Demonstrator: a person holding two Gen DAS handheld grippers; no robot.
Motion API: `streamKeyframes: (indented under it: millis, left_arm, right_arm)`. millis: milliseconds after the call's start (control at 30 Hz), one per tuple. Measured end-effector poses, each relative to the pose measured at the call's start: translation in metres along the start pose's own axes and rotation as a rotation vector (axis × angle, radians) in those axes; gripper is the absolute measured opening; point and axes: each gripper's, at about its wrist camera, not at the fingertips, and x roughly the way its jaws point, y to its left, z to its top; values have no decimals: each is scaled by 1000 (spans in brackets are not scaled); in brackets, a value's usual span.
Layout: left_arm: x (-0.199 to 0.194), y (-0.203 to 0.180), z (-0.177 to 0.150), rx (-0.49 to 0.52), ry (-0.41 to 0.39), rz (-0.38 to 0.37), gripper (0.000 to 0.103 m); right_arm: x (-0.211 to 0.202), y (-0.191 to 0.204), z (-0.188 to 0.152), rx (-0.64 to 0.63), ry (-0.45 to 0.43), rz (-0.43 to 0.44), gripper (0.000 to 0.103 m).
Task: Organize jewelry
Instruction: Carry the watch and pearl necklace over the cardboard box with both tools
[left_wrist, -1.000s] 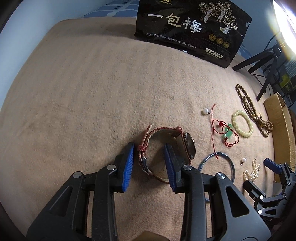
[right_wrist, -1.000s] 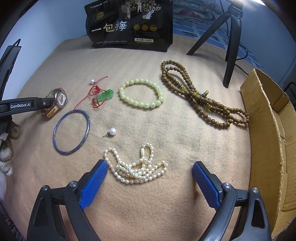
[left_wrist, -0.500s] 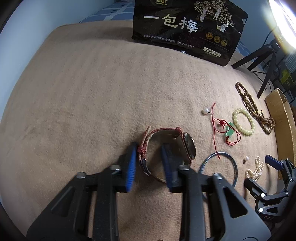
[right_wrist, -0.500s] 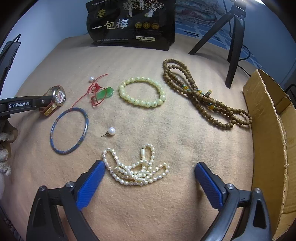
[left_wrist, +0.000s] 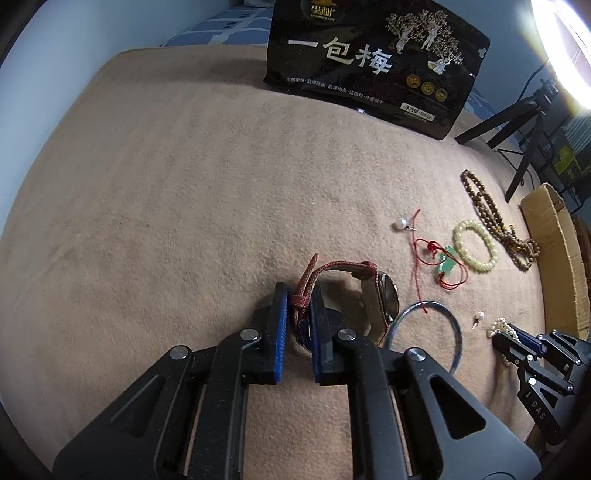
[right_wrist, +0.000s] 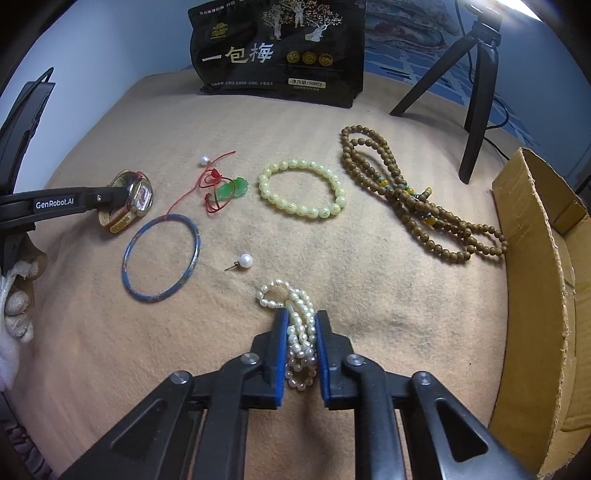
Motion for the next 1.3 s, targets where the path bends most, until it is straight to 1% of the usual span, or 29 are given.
streamKeyframes:
  millis: [200,233,267,467,700,900,1100,1300]
  left_arm:
    - [-18,-5,-3,11,-29,-11,9]
    - [-22,-6,-4,14,-34,-19,9]
    - [-26,-9,-4,14,-39,-21,9]
    - [-51,-25,-9,52,-78,-40,9]
    - [-78,-49,-15,81,-107,-93,9]
    - [-100,-82,-20,121,-134,-153,9]
    - [-113,-117,-26,169,-149,-203,9]
    - [-118,-161,-31,220,-158,-251,9]
  right_arm:
    - [-9,0,1,1,-12,13,9]
    - [-12,1,1,1,-17,15,6]
    - [-17,1,1,-2,-22,18,6]
    - [-43,-1,4,16,-78,24,5]
    - [-75,-10,0,40,-139,23,5]
    - [-113,-34,-2,92,-209,23,5]
    - [-147,-64,-8,143,-271,8,5]
    - [-169,-103,-18,206,-303,-29,5]
